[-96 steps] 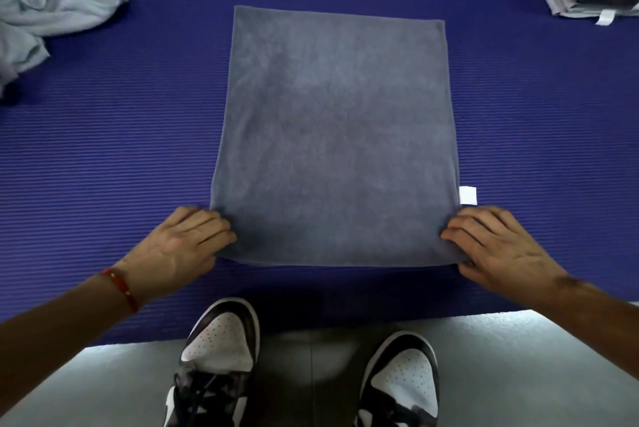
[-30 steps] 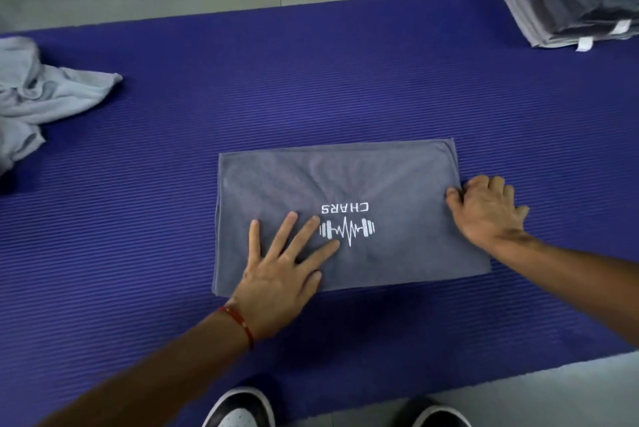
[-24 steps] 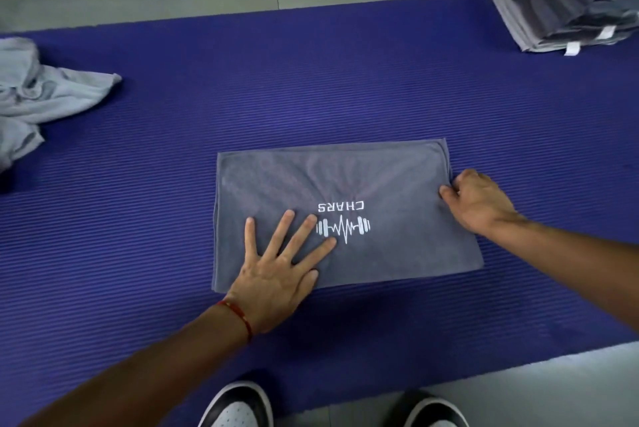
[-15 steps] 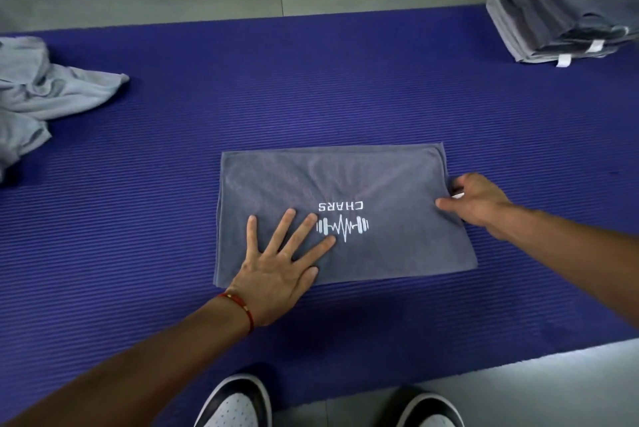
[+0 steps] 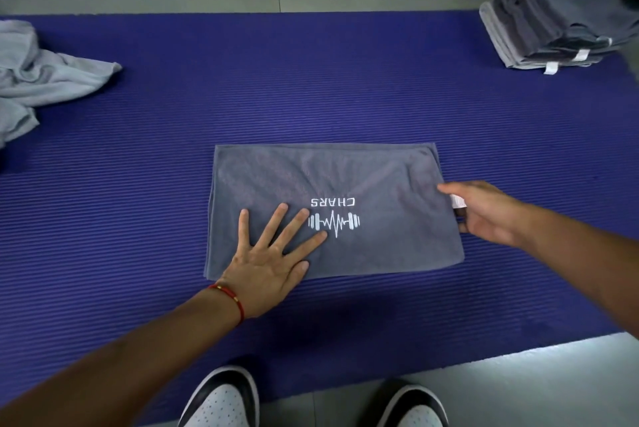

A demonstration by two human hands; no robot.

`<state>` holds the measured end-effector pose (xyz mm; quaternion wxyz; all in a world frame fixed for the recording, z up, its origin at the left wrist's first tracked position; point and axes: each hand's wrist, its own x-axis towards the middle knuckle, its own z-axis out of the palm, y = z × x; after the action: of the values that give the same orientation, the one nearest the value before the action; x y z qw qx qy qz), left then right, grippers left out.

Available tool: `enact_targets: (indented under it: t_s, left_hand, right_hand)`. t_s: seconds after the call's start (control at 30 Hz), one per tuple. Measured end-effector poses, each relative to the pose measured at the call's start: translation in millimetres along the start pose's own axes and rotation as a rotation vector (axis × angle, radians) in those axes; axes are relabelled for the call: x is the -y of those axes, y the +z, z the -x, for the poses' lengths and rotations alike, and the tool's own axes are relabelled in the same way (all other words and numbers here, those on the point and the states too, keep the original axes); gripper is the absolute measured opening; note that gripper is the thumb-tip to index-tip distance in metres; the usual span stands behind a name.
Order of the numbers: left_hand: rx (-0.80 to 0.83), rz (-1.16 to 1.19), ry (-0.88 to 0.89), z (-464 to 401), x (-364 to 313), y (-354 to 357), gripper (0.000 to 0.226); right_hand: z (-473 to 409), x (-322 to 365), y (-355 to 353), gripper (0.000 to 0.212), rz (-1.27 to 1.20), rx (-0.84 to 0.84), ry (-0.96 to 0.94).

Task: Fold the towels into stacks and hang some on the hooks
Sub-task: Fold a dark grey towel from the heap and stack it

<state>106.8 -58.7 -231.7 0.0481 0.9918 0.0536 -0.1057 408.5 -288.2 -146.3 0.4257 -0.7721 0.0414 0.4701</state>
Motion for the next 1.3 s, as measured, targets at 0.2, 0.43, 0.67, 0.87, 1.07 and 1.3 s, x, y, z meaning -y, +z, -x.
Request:
enact_targets:
  t_s: [0.2, 0.43, 0.67, 0.87, 1.07, 1.3]
  left_hand:
    - [0.048, 0.211, -0.079, -6, -3, -28, 0.062]
    - [-0.063, 1.795, -0.485, -43, -15, -121, 0.033]
    - [-0.304, 1.796, -0.642, -34, 40, -99, 0.016]
    - [-0.397, 1.234, -0.743, 0, 78, -67, 0.038]
    - [-0.300, 1.108, -0.905, -2, 91, -51, 0.022]
    - [-0.346, 0.811, -0.935, -28, 107, -56, 0.022]
  right_hand:
    - [15, 27, 8, 0.010, 0.222, -0.060, -0.177]
    - [56, 71, 125, 0.021, 0.473, -0.125, -0.611]
    - [68, 65, 185, 0.019, 0.463, 0.296, -0.748]
    - [25, 19, 158, 0.057, 1.308, 0.215, -0.918]
    - [5, 23, 148, 0.057, 1.450, 0.192, -0.951]
    - [-23, 51, 168, 0.065, 1.392, 0.255, -0.729]
